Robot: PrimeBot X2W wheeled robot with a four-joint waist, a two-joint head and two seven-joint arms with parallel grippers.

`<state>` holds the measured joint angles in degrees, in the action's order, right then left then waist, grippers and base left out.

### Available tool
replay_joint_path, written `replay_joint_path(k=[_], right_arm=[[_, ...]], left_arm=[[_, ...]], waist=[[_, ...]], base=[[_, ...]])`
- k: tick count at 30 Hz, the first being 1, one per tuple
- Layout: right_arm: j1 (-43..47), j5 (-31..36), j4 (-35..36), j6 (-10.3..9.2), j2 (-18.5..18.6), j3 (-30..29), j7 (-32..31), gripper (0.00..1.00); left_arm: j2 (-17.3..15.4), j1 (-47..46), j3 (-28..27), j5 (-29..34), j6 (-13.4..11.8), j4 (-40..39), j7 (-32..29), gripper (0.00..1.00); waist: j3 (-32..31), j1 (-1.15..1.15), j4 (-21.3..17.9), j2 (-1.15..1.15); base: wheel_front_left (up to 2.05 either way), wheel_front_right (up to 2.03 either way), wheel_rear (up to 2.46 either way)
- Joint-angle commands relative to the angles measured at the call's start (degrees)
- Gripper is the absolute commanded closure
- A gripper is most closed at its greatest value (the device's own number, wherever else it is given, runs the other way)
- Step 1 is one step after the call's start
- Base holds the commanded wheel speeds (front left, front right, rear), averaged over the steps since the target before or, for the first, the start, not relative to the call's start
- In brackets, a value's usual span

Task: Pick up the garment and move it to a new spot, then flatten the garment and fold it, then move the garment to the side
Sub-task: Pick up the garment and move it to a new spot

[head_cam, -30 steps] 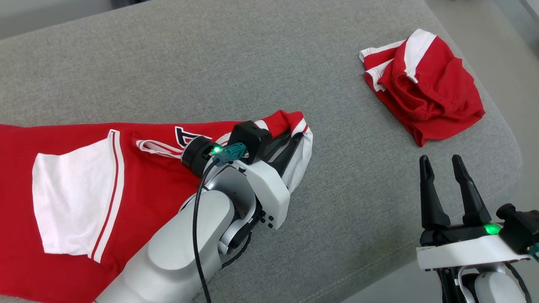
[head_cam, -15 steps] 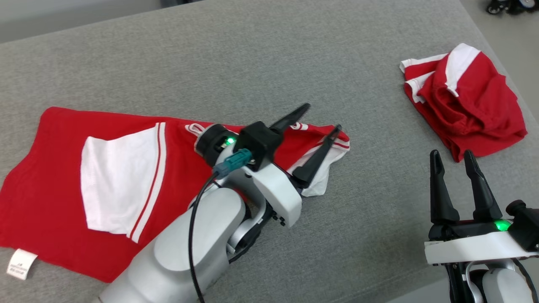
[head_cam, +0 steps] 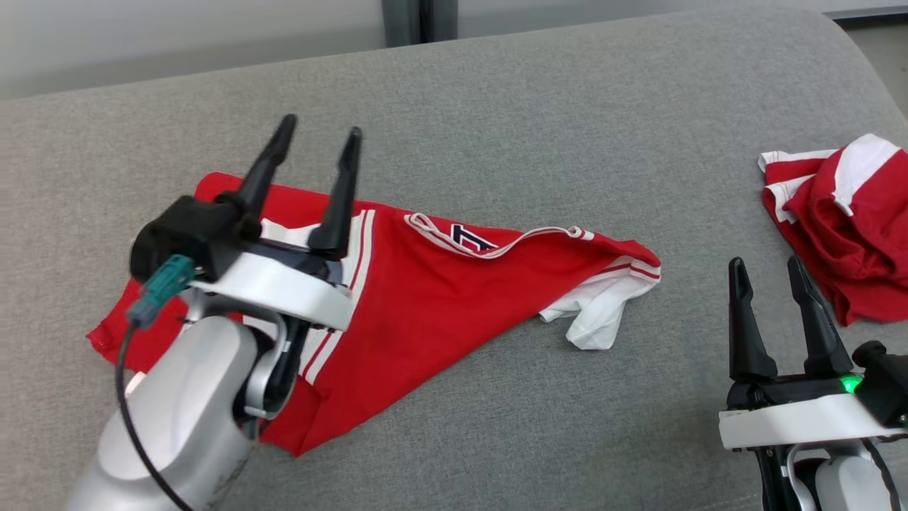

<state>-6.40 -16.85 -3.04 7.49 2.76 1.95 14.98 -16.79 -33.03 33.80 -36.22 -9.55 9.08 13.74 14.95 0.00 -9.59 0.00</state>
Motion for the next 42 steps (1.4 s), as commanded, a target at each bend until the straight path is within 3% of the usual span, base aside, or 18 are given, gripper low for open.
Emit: replay_joint_path(k=[1, 5, 9, 19, 32, 42], right_arm=[[0.7, 0.4, -0.3, 0.02, 0.3, -0.2, 0.3, 0.0], [1.0, 0.9, -0.8, 0.02, 0.3, 0.0, 0.3, 0.0], [1.8, 1.2, -1.4, 0.02, 0.3, 0.0, 0.3, 0.0], [4.2, 1.7, -2.4, 0.02, 0.3, 0.3, -0.5, 0.0], [8.5, 2.7, -2.2, 0.02, 0.3, 1.0, -2.8, 0.0], [10.5, 3.6, -1.5, 0.02, 0.3, 1.2, -4.1, 0.0]], left_arm=[[-1.1, 1.7, -1.8, -0.7, -0.8, -0.8, 0.5, 0.0], [-3.3, 5.8, -7.3, -0.4, -2.3, -3.1, 1.3, 0.0], [-3.2, 11.0, -14.7, 1.4, -3.2, -6.5, 1.4, 0.0], [2.3, 24.3, -28.6, 8.2, -0.9, -10.0, 1.4, 0.0], [3.7, 35.0, -29.1, 14.3, 7.1, -5.6, 1.4, 0.0], [4.8, 39.5, -28.5, 16.3, 8.4, -4.6, 1.4, 0.0]], waist=[[-1.1, 0.0, 1.1, 0.0], [-2.6, 0.0, 2.0, 0.0], [-4.1, 0.0, 2.8, 0.0], [-8.7, 0.0, 4.1, 0.0], [-14.0, 0.0, 5.8, 0.0], [-16.0, 0.0, 6.7, 0.0]], base=[[0.0, 0.0, 0.0], [0.0, 0.0, 0.0], [0.0, 0.0, 0.0], [0.0, 0.0, 0.0], [0.0, 0.0, 0.0], [0.0, 0.0, 0.0]])
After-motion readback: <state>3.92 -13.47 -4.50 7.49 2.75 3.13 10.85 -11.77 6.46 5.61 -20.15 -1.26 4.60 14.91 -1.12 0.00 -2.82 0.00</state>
